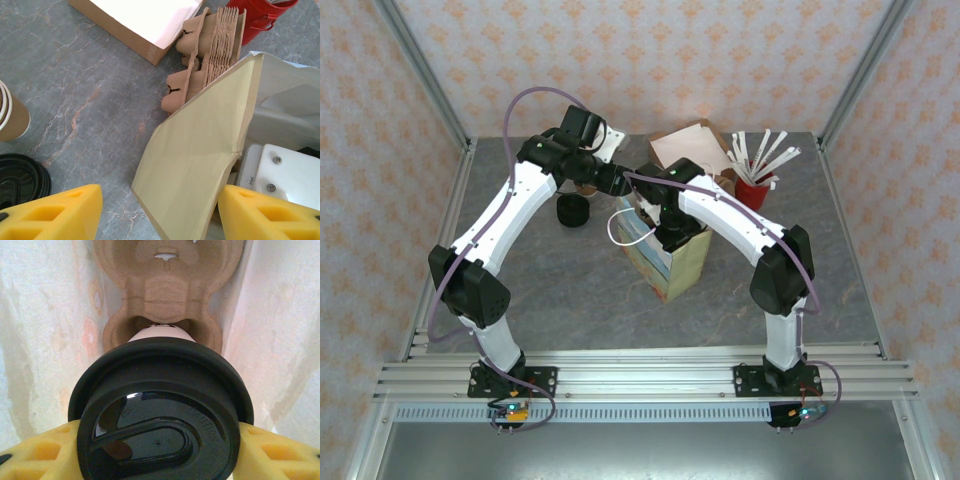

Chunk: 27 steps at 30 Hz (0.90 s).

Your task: Pack the takeout coffee

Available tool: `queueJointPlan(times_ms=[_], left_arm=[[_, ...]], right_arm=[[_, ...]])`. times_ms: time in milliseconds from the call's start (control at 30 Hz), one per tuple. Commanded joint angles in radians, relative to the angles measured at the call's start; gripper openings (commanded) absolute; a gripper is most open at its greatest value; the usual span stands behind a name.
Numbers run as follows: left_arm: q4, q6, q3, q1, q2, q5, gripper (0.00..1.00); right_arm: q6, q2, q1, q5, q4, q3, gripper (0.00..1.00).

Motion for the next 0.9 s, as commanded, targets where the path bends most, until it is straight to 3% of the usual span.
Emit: queueJointPlan(times_ms=[0,867], left_arm=[[-0.015,-0.002,0.013,-0.005,-0.009,0.007,0.64],[-0.014,-0.001,0.008,-0.003,-0.007,0.005,0.64]], right_arm=[[-0.01,0.036,-0.002,0.025,0.026,-0.032,0.54],[-0.025,0.062,-0.005,0.043,0.054,-0.048,0.52]])
